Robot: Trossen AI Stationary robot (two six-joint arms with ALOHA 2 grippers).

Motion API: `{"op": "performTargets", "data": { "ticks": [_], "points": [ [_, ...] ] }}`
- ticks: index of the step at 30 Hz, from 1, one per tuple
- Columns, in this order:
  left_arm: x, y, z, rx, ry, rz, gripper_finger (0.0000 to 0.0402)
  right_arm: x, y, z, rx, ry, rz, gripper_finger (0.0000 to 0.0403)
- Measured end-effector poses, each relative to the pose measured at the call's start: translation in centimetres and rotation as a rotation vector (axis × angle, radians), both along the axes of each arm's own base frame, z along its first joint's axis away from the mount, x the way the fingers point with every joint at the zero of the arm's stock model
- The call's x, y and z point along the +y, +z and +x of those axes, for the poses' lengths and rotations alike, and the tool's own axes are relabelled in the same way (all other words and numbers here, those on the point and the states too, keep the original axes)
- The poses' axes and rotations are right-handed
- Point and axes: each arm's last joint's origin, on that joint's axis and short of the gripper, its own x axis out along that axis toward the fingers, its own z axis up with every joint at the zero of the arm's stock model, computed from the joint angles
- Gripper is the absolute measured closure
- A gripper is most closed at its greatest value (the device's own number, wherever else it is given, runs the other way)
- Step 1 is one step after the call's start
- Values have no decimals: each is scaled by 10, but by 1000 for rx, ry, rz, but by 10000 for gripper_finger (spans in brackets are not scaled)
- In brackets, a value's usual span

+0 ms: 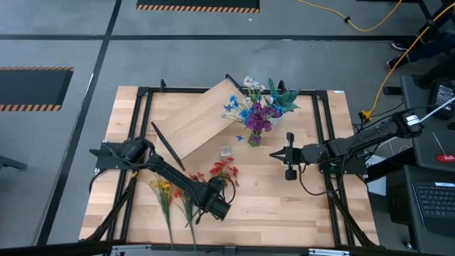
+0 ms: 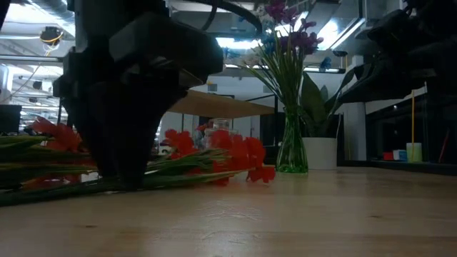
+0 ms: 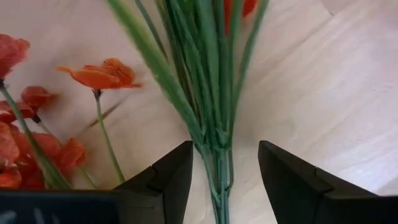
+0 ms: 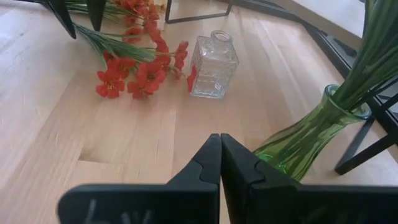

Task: Pick and place flowers into a vace then onto a shelf
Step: Put the right red flowers into the transparent vase

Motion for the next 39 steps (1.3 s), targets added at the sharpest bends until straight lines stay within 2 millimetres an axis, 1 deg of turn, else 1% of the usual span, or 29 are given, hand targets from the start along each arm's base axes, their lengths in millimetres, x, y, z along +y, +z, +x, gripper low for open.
{"op": "performTargets", "data": {
  "ticks": [9, 18, 24, 28, 32, 36, 39],
  "points": [
    [3, 0, -4, 33, 26, 25, 226, 0, 0, 0, -1, 0, 1, 396],
    [4, 0, -2, 17, 30, 42, 226, 0, 0, 0, -1, 0, 1, 396],
    [8, 0, 1, 13, 44, 31, 226, 0, 0, 0, -1, -1, 1, 396],
    [10, -7, 7, 15, 6, -3, 226, 0, 0, 0, -1, 0, 1, 396],
    [14, -16, 11, 55, -23, -32, 227, 0, 0, 0, 0, 0, 1, 396],
    [18, -17, 12, 68, -32, -21, 228, 0, 0, 0, 0, 0, 1, 396],
    [20, -16, 13, 64, -30, -28, 239, 0, 0, 0, 0, 0, 1, 396]
  ]
}}
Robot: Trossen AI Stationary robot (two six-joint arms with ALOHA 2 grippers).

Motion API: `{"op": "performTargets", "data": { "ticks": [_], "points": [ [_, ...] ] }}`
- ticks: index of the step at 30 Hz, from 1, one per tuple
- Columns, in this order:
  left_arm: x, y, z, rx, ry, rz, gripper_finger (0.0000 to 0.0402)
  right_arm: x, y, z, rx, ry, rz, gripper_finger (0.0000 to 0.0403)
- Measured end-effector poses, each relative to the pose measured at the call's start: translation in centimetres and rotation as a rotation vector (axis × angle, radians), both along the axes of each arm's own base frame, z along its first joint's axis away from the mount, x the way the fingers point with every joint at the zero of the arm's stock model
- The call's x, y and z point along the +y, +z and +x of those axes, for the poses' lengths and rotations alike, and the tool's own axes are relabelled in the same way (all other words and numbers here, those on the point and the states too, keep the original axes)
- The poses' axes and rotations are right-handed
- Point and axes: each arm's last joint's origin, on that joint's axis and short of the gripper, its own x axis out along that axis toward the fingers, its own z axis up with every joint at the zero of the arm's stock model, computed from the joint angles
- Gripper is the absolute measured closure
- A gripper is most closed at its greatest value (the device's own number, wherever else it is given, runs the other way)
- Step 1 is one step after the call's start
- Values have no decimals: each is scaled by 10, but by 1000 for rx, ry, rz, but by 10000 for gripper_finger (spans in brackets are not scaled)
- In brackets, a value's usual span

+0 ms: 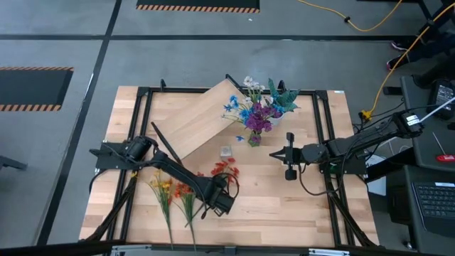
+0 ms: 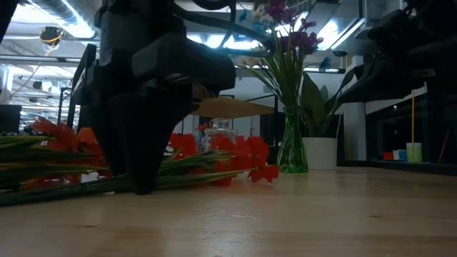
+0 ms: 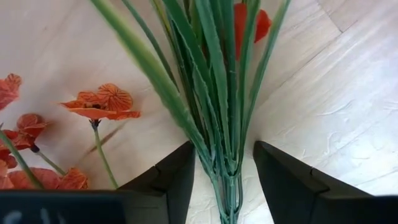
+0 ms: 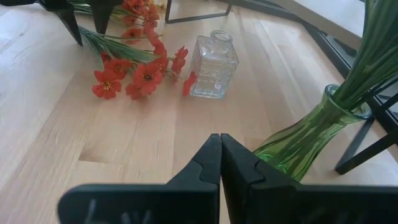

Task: Pick and place flowers into a vace then onto a shelf
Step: Put the right red flowers into the transparent vase

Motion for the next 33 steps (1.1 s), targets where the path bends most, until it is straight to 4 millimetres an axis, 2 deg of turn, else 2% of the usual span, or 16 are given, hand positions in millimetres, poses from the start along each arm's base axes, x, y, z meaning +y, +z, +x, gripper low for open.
{"op": "performTargets", "data": {
  "ticks": [5, 14, 21, 24, 28, 33],
  "points": [
    [-1, -1, 0, -4, -6, -1, 281, 0, 0, 0, 0, 0, 0, 396],
    [-1, -1, 2, -22, 4, -14, 387, 0, 0, 0, 0, 0, 0, 396],
    [-3, 7, 7, -70, -45, 2, 390, 0, 0, 0, 1, 0, -1, 396],
    [-6, 15, 14, -172, -103, 37, 393, 0, 0, 0, 1, 1, -2, 396],
    [-11, 39, 17, -314, -233, 67, 393, 0, 0, 0, 2, 2, -4, 396],
    [-17, 59, 15, -408, -354, 116, 393, 0, -1, 0, 9, 2, -6, 396]
  ]
}}
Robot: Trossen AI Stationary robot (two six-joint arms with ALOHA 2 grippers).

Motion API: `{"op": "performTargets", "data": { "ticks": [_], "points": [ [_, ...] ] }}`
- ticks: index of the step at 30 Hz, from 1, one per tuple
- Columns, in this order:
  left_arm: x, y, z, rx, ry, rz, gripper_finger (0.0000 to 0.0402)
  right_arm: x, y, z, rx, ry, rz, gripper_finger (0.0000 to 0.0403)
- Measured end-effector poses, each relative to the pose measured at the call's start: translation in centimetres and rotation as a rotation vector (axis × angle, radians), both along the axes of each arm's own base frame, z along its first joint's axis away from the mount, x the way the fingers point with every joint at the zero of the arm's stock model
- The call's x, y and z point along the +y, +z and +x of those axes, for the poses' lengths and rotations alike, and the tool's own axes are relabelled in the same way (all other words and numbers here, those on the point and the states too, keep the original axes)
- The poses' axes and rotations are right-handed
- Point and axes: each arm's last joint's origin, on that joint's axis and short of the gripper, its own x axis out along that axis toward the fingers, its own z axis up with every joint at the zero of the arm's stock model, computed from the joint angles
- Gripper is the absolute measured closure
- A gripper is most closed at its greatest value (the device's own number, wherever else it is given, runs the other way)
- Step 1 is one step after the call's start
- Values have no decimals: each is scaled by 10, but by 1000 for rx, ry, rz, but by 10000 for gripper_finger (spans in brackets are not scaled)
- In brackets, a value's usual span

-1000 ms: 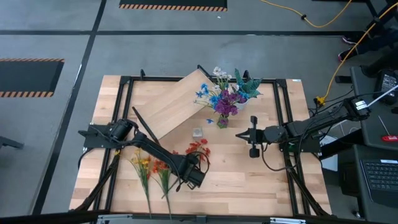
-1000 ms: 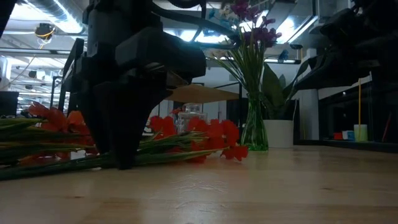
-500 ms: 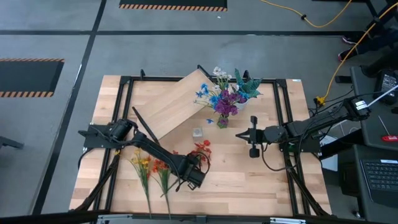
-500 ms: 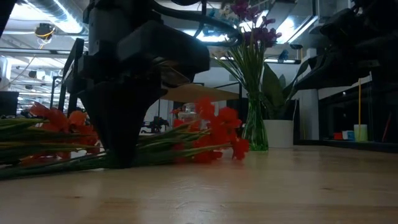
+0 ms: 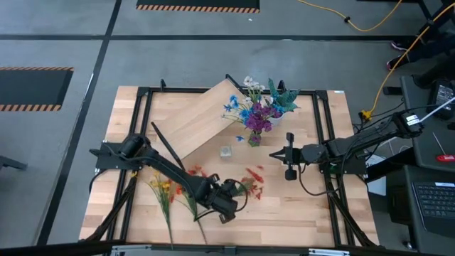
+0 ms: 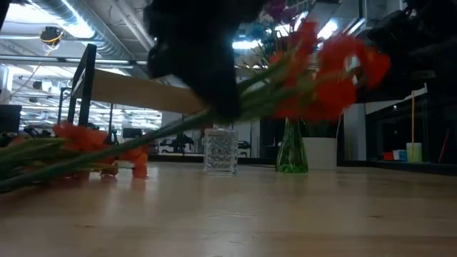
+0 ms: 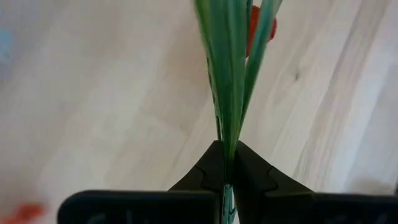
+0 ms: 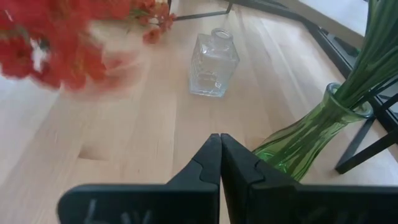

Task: Pick and place flowers into a vace then onto a shelf
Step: Put the right red flowers into the transparent vase

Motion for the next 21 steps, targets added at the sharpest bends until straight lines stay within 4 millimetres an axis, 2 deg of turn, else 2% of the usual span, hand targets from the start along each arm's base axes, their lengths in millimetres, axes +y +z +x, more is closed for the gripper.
{"op": "performTargets", "data": {
  "ticks": [9, 15, 21],
  "points": [
    [-9, 10, 7, -186, -173, 21, 393, 0, -3, 1, 18, -1, -3, 396],
    [-2, 12, 11, -216, -225, 211, 394, 1, -5, 2, 28, -1, -5, 396],
    [6, 15, 19, -247, -282, 208, 394, 1, -4, 2, 27, -2, -4, 396]
  ]
}}
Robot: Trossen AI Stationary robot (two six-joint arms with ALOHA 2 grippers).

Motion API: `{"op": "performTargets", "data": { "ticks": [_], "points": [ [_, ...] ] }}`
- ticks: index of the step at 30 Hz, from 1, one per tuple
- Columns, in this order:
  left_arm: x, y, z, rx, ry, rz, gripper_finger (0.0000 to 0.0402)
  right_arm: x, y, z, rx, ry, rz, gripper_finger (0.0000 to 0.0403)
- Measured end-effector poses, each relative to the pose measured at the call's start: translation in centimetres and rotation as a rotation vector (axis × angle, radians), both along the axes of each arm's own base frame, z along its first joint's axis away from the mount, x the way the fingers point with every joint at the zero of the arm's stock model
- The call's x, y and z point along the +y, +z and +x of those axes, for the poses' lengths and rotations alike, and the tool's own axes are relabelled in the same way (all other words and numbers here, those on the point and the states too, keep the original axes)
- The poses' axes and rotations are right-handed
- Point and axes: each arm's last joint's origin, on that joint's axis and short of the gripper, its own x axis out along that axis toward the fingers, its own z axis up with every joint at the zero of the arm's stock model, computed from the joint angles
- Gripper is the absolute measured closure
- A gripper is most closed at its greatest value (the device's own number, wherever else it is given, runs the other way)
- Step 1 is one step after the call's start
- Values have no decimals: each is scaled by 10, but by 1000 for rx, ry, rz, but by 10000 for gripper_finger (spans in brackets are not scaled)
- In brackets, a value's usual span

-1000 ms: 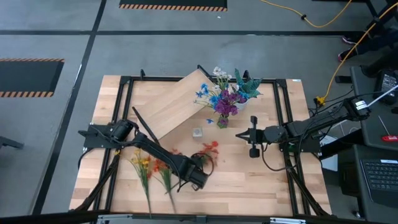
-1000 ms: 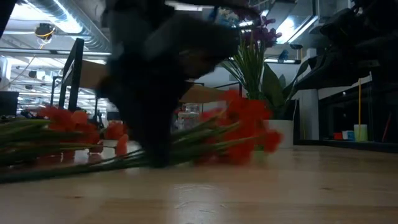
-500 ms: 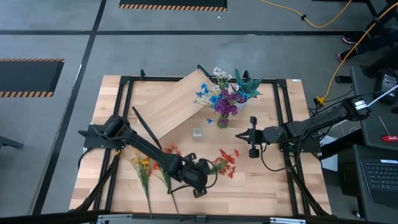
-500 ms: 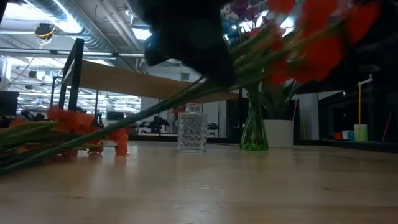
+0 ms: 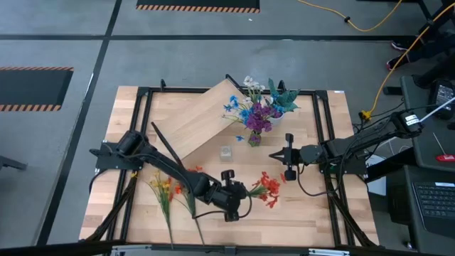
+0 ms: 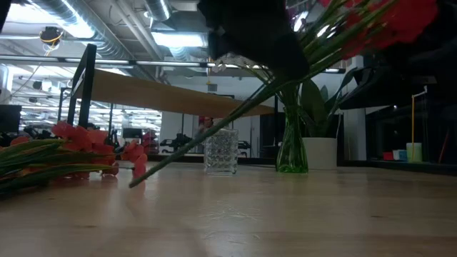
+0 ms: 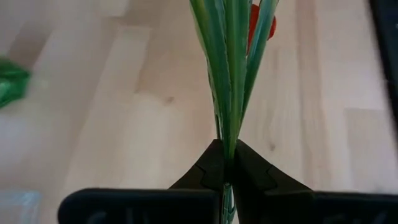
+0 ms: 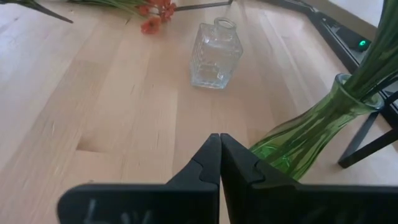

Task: Pick and place flowers into a vace then onto a shelf
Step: Put the right red flowers into the transparent vase

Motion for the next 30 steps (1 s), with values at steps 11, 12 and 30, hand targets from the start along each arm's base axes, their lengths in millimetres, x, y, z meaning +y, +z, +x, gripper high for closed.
{"op": "performTargets", "data": {
  "ticks": [11, 12, 30],
  "points": [
    [15, 14, 12, -75, -124, 1, 395, 0, -3, 1, 17, -10, 14, 396],
    [13, 17, 14, -103, -140, 8, 395, 0, -4, 1, 20, -10, 14, 396],
    [26, -5, -19, -339, -175, -11, 396, 3, -11, 5, 60, 13, 46, 396]
  ]
}}
